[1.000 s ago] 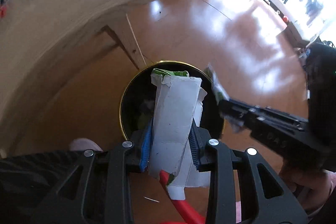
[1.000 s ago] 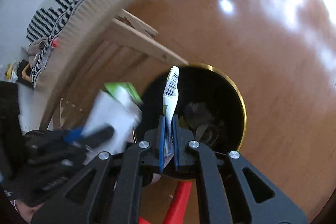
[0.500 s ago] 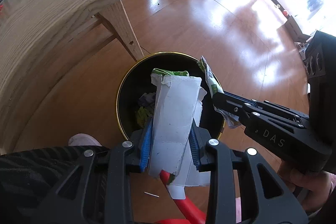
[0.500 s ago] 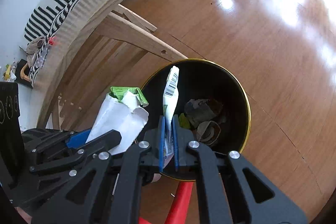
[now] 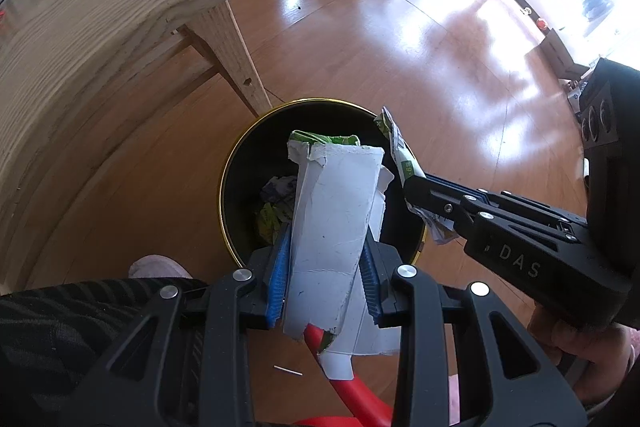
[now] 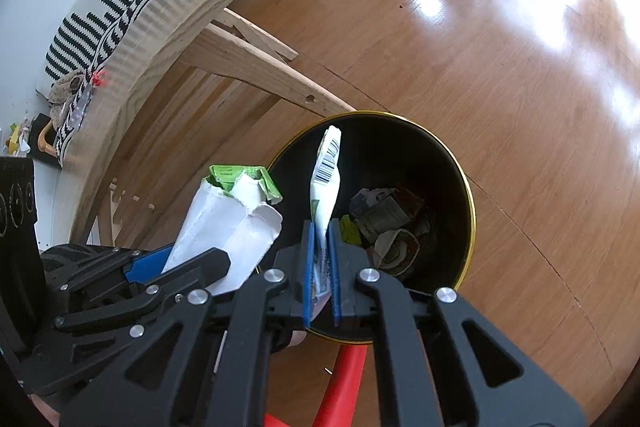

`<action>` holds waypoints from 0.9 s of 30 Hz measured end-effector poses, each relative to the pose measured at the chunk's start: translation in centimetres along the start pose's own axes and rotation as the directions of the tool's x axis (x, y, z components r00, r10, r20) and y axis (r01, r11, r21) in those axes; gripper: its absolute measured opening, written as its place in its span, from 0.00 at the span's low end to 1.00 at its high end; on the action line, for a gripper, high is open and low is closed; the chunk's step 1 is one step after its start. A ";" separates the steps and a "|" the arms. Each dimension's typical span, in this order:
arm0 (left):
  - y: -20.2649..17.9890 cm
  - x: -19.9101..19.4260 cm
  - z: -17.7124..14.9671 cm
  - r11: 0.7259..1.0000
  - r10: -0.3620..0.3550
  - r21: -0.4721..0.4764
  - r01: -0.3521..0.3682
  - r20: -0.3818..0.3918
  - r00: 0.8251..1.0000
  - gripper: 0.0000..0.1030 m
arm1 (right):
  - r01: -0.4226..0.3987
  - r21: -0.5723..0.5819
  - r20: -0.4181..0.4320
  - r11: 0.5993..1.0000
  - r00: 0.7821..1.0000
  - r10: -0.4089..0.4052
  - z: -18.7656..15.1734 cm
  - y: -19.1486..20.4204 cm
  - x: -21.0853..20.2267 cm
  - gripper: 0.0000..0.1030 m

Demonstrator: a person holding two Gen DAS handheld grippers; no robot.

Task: Collect trash
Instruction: 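Open both grippers over the black bin to drop the items, then grasp the clear blister pack with the left gripper while the right gripper grasps the red ribbon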

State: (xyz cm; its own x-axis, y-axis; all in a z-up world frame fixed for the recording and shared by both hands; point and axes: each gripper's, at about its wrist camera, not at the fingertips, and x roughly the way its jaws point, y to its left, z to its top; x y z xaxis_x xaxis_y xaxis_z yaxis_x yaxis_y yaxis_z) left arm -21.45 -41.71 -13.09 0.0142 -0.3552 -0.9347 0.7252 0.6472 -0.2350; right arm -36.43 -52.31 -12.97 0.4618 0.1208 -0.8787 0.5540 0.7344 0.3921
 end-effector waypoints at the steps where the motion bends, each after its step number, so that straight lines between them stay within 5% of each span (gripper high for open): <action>1: 0.0 0.0 0.0 1.000 0.000 -0.003 0.000 0.000 1.000 0.33 | -0.002 0.007 0.001 1.000 1.000 0.002 0.1 -0.1 -0.1 0.07; 2: 0.1 0.0 0.0 1.000 0.002 -0.008 -0.002 -0.001 1.000 0.38 | -0.006 0.013 0.003 1.000 1.000 0.006 0.1 -0.1 -0.2 0.07; 3: 0.2 0.0 0.0 1.000 0.001 -0.013 -0.001 -0.005 1.000 0.54 | -0.013 0.022 0.006 1.000 1.000 0.013 0.3 -0.2 -0.3 0.10; 4: 0.3 0.0 -0.1 1.000 -0.009 -0.022 0.009 -0.010 1.000 0.68 | -0.018 0.032 0.017 0.999 1.000 0.018 0.4 -0.3 -0.5 0.28; 5: 0.4 -0.1 -0.1 0.999 -0.027 -0.032 0.027 -0.008 1.000 0.95 | -0.023 0.041 0.030 0.999 0.999 0.022 0.6 -0.6 -0.7 0.70; 7: 0.5 -0.1 -0.3 0.997 -0.068 -0.042 0.068 -0.002 0.998 0.94 | -0.028 0.068 0.086 0.997 0.996 0.022 1.0 -1.0 -1.8 0.94; 10: 0.7 -0.4 -0.4 0.992 -0.107 -0.064 0.107 -0.005 0.994 0.94 | -0.009 0.090 0.146 0.996 0.989 -0.004 1.5 -1.5 -3.2 0.94; 15: 2.8 -7.4 -0.3 0.985 -0.106 -0.101 0.139 0.277 0.955 0.94 | 0.092 0.060 0.287 0.994 0.952 -0.106 2.3 -0.8 -5.3 0.94; 21: 11.4 -15.2 -0.1 0.977 0.080 -0.214 0.004 0.381 0.921 0.94 | 0.101 -0.076 0.333 0.992 0.940 -0.070 5.0 5.4 -4.3 0.94; 25: 19.7 -19.2 -0.7 0.932 0.293 -0.318 -0.176 0.368 0.883 0.94 | 0.101 -0.245 0.352 0.964 0.936 -0.008 7.4 13.5 -2.7 0.94; 27: 23.7 -20.3 -0.9 0.904 0.343 -0.371 -0.213 0.332 0.879 0.94 | 0.104 -0.341 0.344 0.934 0.939 0.021 8.5 18.0 -1.3 0.94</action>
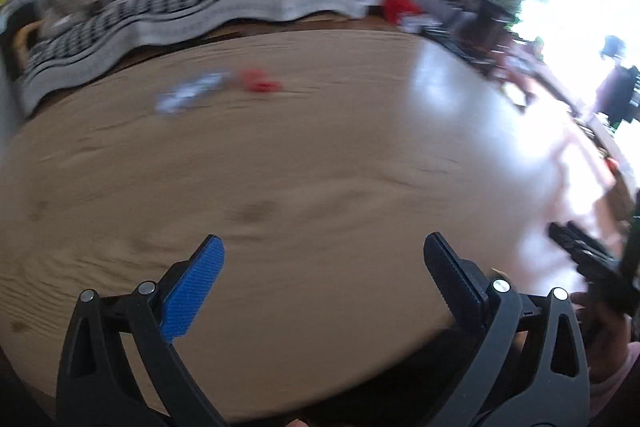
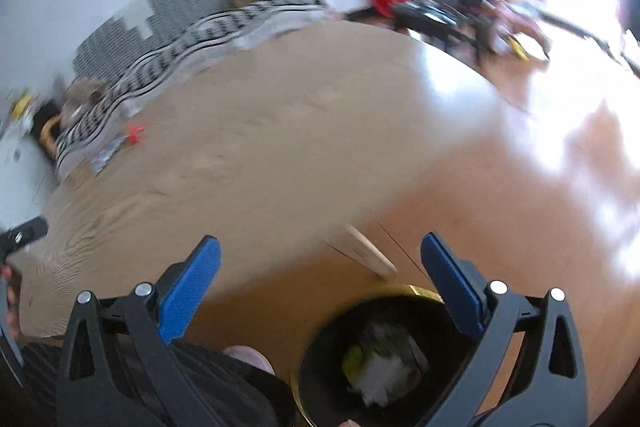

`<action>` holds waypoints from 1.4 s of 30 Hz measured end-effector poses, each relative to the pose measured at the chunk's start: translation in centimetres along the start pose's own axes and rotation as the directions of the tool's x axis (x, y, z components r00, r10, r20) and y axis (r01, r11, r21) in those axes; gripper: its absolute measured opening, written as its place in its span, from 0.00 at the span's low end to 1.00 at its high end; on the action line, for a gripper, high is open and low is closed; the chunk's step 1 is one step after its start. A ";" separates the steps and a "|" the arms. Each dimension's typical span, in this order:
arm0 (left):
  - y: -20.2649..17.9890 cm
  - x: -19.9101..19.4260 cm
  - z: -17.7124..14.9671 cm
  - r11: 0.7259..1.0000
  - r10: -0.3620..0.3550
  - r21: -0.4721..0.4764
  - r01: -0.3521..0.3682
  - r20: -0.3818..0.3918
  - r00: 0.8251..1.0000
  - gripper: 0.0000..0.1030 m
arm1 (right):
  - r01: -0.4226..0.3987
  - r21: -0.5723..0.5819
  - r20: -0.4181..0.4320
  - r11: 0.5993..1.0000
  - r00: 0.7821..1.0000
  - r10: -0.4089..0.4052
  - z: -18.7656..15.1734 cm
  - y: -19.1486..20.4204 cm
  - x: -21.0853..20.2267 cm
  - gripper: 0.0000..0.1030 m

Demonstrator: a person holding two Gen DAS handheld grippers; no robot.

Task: Collect trash
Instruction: 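Grasp the clear blister pack with the left gripper while the right gripper grasps the red ribbon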

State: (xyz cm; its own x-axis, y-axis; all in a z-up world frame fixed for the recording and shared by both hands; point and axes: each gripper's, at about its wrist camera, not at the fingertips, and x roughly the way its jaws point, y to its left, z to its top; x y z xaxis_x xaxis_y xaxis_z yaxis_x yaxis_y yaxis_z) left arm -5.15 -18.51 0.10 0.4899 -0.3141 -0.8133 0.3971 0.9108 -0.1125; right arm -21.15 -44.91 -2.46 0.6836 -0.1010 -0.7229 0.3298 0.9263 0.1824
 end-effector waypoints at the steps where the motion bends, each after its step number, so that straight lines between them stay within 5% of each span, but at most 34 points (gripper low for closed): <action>1: 2.3 0.3 0.8 0.999 0.017 -0.030 -0.017 -0.014 1.000 0.94 | -0.011 -0.032 -0.002 0.999 1.000 0.011 0.9 1.5 0.6 0.94; 7: 10.2 4.4 3.5 0.988 0.135 -0.057 -0.141 -0.109 0.985 0.94 | -0.126 -0.254 -0.139 0.959 0.986 0.092 3.8 12.1 8.4 0.94; 11: 14.3 8.2 3.0 0.983 0.101 -0.129 -0.131 -0.217 0.971 0.94 | -0.169 -0.340 -0.233 0.925 0.968 0.091 4.5 17.3 13.4 0.95; 14: 15.4 9.8 3.7 0.978 0.183 -0.060 -0.198 -0.191 0.964 0.94 | -0.158 -0.416 -0.224 0.895 0.972 0.068 5.3 20.3 15.7 0.95; 17: 16.4 11.4 5.6 0.978 0.188 -0.057 -0.200 -0.163 0.968 0.95 | -0.185 -0.443 -0.236 0.878 0.968 0.085 6.6 22.6 17.9 0.95; 27: 16.7 16.6 12.8 0.992 0.105 0.089 -0.093 -0.154 0.982 0.95 | -0.190 -0.446 -0.253 0.875 0.964 0.080 12.7 28.1 25.5 0.95; 39: 17.1 20.0 17.2 0.983 0.056 0.182 -0.025 -0.166 0.984 0.95 | -0.223 -0.473 -0.255 0.853 0.961 0.110 16.0 29.1 29.2 0.95; 41: 16.6 19.9 17.0 0.981 0.037 0.193 -0.011 -0.130 0.991 0.84 | -0.234 -0.473 -0.237 0.849 0.962 0.134 15.8 29.2 28.8 0.86; 42: 16.3 19.6 16.9 0.980 0.029 0.198 -0.008 -0.105 0.994 0.48 | -0.243 -0.473 -0.219 0.847 0.964 0.154 15.5 29.2 28.2 0.79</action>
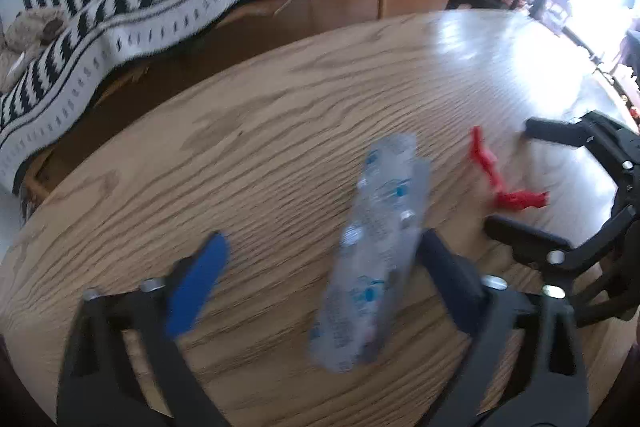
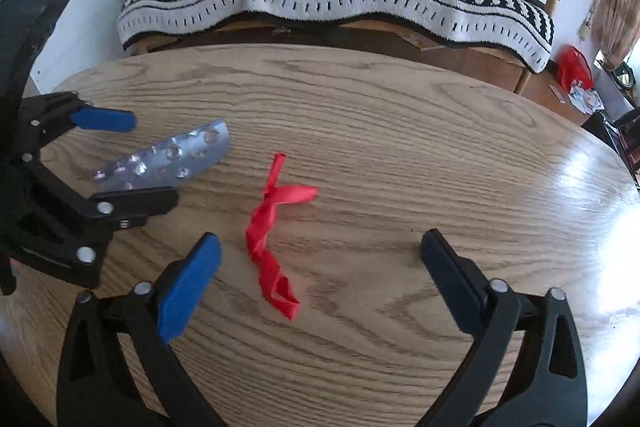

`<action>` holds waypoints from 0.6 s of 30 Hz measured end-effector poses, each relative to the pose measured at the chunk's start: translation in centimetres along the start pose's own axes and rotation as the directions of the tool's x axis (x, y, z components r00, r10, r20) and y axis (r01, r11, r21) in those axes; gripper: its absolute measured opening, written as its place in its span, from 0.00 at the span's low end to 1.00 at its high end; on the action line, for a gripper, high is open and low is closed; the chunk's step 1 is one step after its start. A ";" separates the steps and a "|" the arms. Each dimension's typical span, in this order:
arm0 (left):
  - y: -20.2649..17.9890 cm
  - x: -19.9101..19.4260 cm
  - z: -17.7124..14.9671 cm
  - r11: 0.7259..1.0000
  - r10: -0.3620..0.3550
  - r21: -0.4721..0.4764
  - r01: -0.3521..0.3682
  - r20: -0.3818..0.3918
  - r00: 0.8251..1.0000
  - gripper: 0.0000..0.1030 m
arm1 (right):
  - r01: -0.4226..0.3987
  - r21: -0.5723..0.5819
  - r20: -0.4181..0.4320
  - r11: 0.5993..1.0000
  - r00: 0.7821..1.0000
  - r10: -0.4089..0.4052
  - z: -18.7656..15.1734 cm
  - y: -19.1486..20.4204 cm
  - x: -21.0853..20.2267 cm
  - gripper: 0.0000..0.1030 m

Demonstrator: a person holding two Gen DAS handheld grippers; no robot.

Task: Collect trash
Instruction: 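Grasp the clear blister pack with the left gripper while the right gripper grasps the red ribbon, then carry the blister pack and red ribbon over the black bin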

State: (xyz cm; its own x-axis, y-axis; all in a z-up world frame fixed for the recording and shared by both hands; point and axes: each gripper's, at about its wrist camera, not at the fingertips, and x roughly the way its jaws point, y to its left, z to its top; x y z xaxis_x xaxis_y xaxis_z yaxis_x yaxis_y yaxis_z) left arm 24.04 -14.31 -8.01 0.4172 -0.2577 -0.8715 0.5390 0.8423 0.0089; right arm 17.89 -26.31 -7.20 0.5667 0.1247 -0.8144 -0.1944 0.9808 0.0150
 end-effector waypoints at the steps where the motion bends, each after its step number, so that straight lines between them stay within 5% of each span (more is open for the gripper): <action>1: -0.4 -0.5 0.0 1.000 0.009 0.001 -0.009 0.034 0.999 0.32 | -0.005 0.008 0.020 1.000 1.000 0.005 -0.2 0.4 -0.5 0.45; 2: -0.6 -0.5 -0.2 1.000 0.013 -0.018 -0.012 0.034 0.999 0.32 | -0.027 0.022 0.023 0.999 0.999 0.026 -0.3 0.6 -0.6 0.15; 8: -2.8 -1.6 -2.3 0.997 0.034 -0.070 -0.027 0.104 0.994 0.31 | -0.062 0.040 0.025 0.997 0.998 0.061 -0.7 1.9 -1.0 0.12; 18: -5.2 -5.3 -5.2 0.991 -0.002 -0.135 0.013 0.082 0.997 0.31 | -0.133 0.150 0.055 0.980 0.990 0.126 -2.2 1.7 -4.6 0.12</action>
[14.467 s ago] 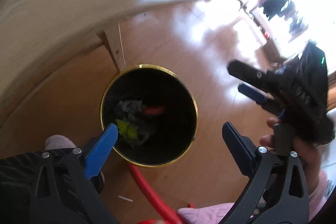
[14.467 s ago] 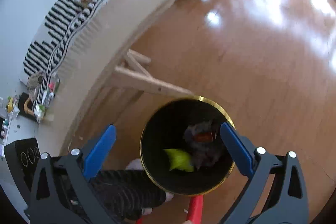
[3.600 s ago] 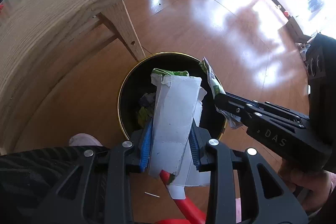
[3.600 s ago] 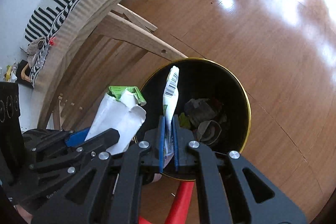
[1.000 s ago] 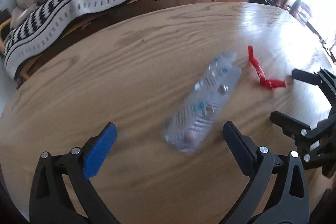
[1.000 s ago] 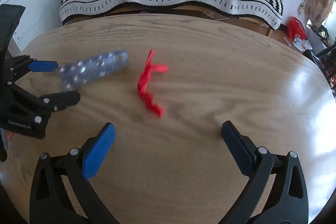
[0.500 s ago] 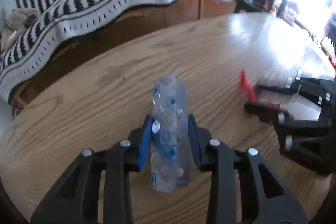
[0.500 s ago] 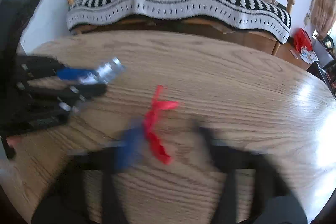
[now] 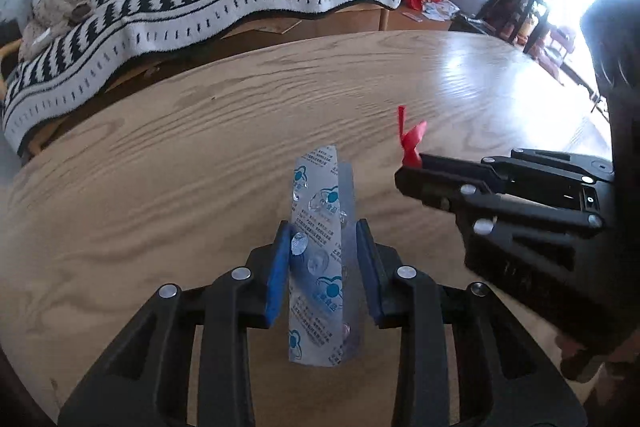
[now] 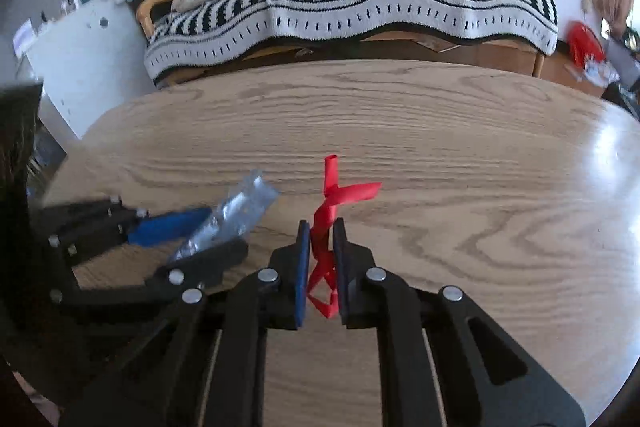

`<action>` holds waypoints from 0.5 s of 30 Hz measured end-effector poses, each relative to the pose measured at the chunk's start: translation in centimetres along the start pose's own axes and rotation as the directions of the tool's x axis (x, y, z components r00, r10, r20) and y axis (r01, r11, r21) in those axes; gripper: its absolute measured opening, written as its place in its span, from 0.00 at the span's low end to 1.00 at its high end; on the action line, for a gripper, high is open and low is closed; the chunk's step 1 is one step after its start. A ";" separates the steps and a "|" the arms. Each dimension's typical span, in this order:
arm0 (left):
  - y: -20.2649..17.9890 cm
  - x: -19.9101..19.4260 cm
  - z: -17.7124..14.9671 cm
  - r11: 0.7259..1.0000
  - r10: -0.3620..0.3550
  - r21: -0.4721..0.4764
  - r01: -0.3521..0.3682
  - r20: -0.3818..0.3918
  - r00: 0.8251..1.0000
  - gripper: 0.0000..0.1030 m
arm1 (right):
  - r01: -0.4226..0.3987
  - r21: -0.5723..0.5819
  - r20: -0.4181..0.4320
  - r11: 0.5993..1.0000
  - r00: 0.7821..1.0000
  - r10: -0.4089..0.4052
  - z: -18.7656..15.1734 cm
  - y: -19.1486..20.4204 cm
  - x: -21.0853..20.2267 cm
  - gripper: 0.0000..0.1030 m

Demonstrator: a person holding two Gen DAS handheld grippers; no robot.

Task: Collect trash
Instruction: 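Carry the blister pack and red ribbon over the black bin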

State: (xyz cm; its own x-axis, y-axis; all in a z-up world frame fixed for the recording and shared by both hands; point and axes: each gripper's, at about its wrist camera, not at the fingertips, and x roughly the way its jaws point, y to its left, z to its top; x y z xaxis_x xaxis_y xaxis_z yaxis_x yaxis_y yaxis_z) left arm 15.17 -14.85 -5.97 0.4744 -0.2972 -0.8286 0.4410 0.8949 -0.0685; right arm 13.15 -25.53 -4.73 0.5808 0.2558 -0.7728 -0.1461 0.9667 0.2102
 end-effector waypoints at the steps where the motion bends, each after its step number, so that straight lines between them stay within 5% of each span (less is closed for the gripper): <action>1: 0.1 -0.6 -0.2 1.000 -0.001 -0.007 0.001 0.004 1.000 0.31 | 0.002 0.008 0.013 1.000 1.000 -0.002 -0.1 0.0 -1.0 0.12; 7: -1.0 -6.3 -0.9 1.000 0.019 -0.012 -0.019 0.053 0.998 0.31 | -0.023 0.101 0.075 0.995 0.997 0.016 -2.5 -0.8 -6.7 0.12; 15: -6.1 -14.6 -3.1 1.000 -0.020 0.008 0.019 0.140 0.990 0.31 | 0.051 0.124 0.132 0.991 0.989 -0.067 -9.0 -2.8 -18.0 0.12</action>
State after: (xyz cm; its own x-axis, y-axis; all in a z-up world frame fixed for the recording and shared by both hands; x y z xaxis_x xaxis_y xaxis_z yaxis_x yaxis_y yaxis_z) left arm 3.26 -14.92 4.82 0.5674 -0.3592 -0.7409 0.4565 0.8861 -0.0800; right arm -4.07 -32.75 3.23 0.6900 0.1870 -0.6992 -0.0161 0.9698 0.2435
